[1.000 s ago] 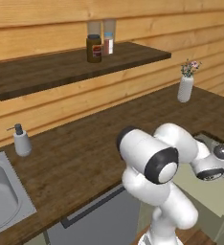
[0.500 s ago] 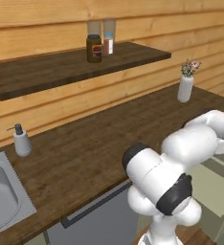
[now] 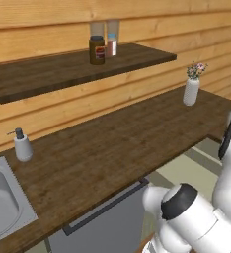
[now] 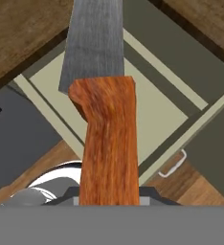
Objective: Pick up the knife from the drawer and place it on the cutting board. Then place the meat from the plate to the cutting board.
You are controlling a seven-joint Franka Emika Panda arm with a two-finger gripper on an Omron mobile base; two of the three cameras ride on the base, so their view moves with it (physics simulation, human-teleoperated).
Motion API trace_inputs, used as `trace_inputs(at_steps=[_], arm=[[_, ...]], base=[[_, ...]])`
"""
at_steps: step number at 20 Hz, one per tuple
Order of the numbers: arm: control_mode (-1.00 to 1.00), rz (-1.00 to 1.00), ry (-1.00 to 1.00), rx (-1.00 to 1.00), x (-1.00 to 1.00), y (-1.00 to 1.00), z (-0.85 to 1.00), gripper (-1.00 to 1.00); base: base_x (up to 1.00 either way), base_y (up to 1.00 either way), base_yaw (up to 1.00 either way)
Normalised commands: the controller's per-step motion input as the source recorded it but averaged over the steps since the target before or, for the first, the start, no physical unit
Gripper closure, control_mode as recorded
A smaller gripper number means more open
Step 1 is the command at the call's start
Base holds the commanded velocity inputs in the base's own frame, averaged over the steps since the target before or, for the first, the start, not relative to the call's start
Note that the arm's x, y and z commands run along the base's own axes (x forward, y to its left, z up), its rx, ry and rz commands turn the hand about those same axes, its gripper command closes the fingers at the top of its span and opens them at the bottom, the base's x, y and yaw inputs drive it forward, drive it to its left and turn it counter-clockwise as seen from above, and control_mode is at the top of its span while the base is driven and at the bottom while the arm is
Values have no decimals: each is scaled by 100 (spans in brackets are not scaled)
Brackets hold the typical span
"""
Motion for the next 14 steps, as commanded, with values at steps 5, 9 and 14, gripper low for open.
trace_inputs(at_steps=[5,9,14], arm=[[-100,0,0,-8,0,17,-9,100],[100,0,-1,0,-7,0,0,100],[100,0,0,0,0,0,0,100]], base=[[0,0,0],[-36,-1,-2],[-97,1,-17]])
